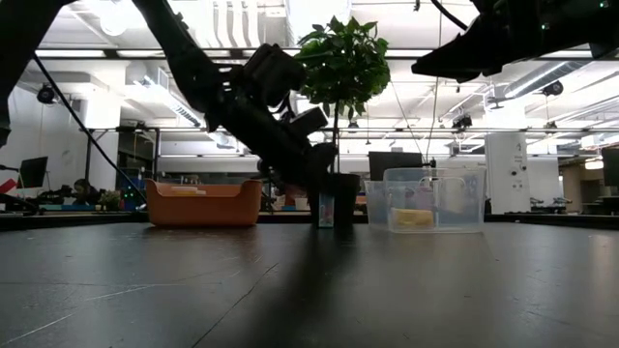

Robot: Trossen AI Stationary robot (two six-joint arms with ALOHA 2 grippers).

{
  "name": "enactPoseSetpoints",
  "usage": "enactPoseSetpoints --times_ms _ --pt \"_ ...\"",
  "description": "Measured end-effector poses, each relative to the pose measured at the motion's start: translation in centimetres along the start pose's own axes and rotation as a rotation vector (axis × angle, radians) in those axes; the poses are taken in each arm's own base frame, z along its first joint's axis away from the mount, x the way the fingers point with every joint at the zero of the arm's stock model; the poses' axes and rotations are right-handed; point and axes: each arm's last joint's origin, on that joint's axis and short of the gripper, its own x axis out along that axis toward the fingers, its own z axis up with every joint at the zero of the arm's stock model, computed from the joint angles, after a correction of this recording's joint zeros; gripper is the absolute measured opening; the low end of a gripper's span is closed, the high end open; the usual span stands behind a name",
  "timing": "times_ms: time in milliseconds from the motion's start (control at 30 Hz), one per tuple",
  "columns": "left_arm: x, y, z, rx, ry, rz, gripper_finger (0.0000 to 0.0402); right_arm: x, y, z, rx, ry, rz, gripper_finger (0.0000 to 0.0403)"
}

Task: Pick and place medicine bottles into bin by pill shape (circle, oval)
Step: Put the blue tablet pill bottle into the orange bin

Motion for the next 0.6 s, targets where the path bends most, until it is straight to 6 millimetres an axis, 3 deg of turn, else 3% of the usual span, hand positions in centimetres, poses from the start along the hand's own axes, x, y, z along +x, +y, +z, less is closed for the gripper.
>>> enactPoseSetpoints --times_ms 233,600 --pt "-1.4 -0.3 1.3 0.0 -0.026 -0.016 0.0091 0.0 0.0 0.1 0.003 -0.006 -0.001 0.0176" --pt "-6.2 -0.1 4.4 0.009 -0.096 -0.035 0.0105 0.0 0.0 0.1 0.007 -0.005 -0.001 0.0176"
